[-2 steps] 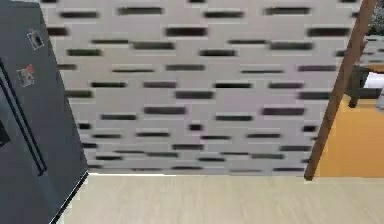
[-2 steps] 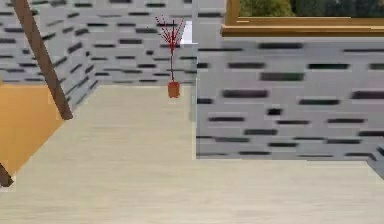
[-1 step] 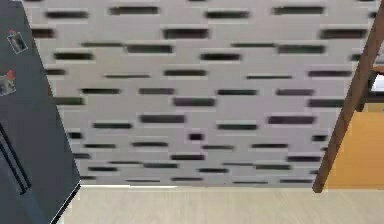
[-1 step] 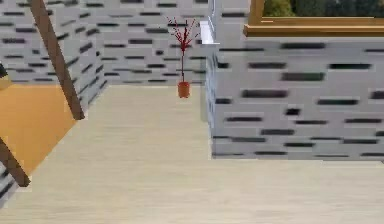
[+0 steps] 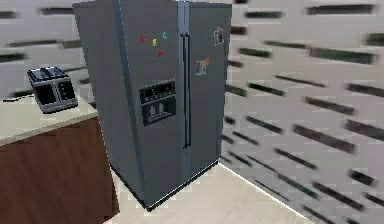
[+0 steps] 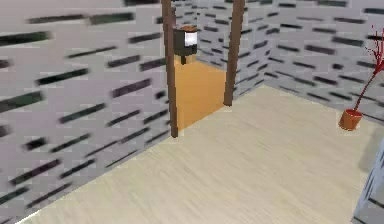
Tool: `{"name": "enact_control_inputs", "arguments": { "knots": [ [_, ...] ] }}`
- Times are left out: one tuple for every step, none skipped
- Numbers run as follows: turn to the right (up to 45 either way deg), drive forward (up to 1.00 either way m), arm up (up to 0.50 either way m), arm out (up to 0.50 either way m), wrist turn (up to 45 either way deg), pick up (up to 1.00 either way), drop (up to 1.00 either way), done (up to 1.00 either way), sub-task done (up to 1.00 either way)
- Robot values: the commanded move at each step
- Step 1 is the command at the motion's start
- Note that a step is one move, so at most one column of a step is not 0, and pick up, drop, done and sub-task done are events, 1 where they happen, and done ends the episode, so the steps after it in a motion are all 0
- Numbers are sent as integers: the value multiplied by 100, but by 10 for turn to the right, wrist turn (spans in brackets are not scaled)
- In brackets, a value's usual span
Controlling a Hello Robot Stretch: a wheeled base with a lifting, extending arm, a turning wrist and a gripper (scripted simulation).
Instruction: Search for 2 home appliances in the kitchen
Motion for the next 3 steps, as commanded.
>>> {"name": "enact_control_inputs", "arguments": {
  "knots": [
    [-30,0,0,0,0,0,0,0,0],
    [0,40,0,0,0,0,0,0,0],
    [0,0,0,0,0,0,0,0,100]
  ]
}}
